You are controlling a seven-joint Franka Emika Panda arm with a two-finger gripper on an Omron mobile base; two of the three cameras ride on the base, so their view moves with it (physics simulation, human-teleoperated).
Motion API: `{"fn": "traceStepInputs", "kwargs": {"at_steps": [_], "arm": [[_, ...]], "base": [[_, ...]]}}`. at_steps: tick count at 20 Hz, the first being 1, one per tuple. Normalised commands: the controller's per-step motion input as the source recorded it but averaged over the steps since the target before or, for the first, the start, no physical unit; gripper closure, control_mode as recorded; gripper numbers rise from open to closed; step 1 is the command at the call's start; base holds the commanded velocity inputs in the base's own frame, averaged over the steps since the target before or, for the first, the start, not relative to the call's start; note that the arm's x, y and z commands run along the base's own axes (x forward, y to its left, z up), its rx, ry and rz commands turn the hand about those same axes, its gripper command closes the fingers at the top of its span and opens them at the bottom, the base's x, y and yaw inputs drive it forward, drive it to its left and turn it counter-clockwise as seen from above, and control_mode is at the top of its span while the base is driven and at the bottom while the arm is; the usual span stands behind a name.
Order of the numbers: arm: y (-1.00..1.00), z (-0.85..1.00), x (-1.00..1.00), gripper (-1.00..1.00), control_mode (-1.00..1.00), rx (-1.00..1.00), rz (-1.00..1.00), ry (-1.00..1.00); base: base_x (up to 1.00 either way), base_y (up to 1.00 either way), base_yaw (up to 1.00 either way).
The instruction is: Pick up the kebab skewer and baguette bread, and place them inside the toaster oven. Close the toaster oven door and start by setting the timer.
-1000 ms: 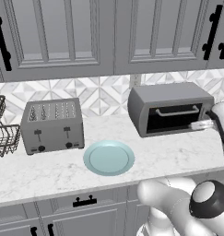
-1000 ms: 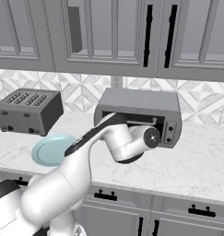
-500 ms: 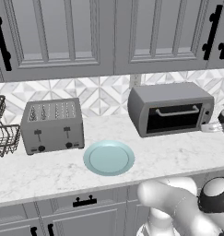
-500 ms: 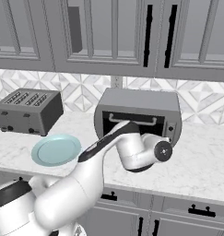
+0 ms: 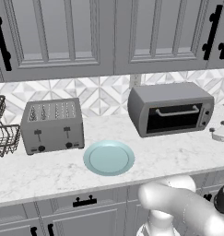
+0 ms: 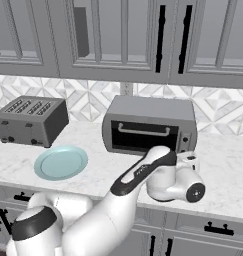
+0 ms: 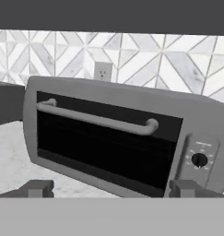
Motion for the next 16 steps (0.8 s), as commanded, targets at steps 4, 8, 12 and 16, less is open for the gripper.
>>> {"fn": "traceStepInputs", "kwargs": {"at_steps": [4,8,12,16], "arm": [[-0.05,-0.09,0.11,-1.00,-1.00,-0.25,0.00,-0.19],[0.00,0.00,0.04,-1.00,-1.00,-0.29,0.00,-0.09],[-0.03,0.00,0.26,-1.00,-1.00,-0.07,-0.08,0.01],[-0.11,-0.05,0.38,-1.00,-1.00,0.06,-0.04,0.01]], "base": [[0.00,0.00,0.00],[0.00,0.00,0.00],[0.00,0.00,0.00],[0.00,0.00,0.00]]}}
